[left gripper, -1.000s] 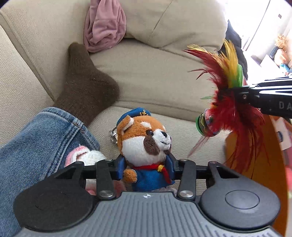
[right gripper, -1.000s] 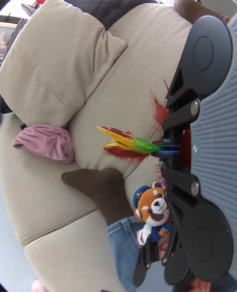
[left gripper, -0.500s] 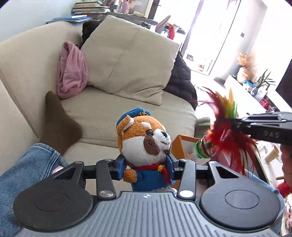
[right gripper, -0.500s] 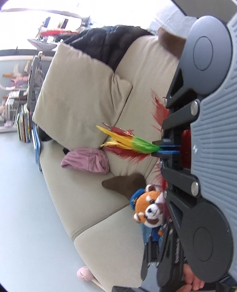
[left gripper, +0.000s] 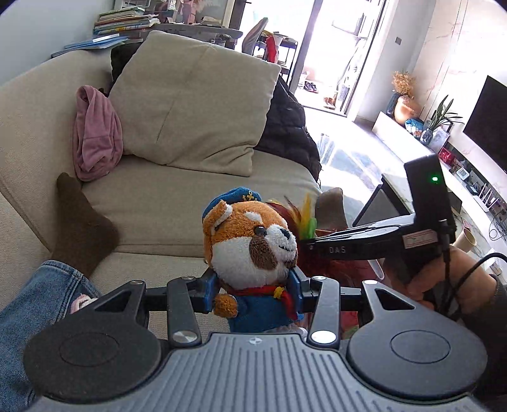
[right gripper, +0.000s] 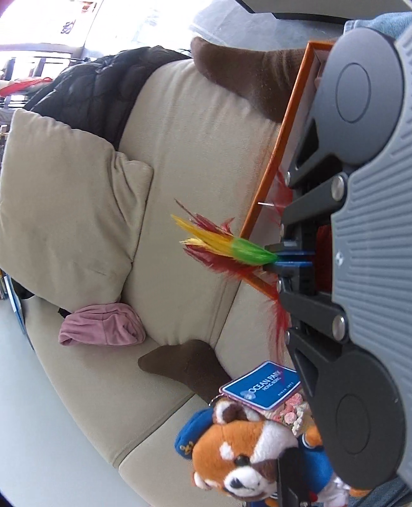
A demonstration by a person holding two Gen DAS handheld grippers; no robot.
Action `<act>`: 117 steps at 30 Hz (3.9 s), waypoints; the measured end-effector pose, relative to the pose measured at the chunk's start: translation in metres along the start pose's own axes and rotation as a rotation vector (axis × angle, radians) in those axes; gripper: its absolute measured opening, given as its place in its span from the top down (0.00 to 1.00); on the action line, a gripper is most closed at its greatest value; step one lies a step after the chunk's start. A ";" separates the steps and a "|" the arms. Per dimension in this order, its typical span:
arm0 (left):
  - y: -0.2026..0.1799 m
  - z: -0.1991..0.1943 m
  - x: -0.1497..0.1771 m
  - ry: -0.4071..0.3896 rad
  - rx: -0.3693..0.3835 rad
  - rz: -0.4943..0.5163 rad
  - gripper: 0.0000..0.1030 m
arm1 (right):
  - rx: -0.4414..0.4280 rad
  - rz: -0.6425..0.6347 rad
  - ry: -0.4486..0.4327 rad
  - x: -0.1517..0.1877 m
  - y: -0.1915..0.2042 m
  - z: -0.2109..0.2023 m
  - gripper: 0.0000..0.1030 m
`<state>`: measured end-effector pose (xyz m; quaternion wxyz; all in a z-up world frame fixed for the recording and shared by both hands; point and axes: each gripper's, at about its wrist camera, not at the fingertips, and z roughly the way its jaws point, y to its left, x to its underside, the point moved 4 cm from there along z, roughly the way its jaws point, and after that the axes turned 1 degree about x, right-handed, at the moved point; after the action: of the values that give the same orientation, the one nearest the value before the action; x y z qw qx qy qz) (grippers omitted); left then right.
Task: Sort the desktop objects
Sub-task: 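Grasp the red feather toy with the right tool while the left tool grasps the raccoon plush, then carry the raccoon plush with the left tool while the right tool carries the feather toy into the shoebox, then open both tools to release the raccoon plush and feather toy in the shoebox, then grasp the pink plastic toy on the sofa with the right tool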
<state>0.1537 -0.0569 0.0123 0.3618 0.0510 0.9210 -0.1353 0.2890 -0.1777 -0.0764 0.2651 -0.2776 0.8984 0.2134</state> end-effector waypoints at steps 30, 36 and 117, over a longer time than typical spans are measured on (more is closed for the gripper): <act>-0.114 0.113 0.055 0.298 0.105 0.270 0.50 | 0.216 -0.001 -0.032 0.115 -0.048 -0.098 0.81; -0.118 0.140 0.065 0.356 0.025 0.259 0.46 | 0.190 -0.018 -0.019 0.123 -0.046 -0.089 0.81; 0.123 -0.057 0.125 0.261 -0.239 -0.144 0.61 | -0.331 -0.895 0.430 0.148 0.242 0.029 0.74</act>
<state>0.0481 0.0767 -0.0590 0.2322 -0.0415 0.9708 -0.0428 0.0472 -0.0368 -0.1302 0.0925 -0.7100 0.6803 0.1568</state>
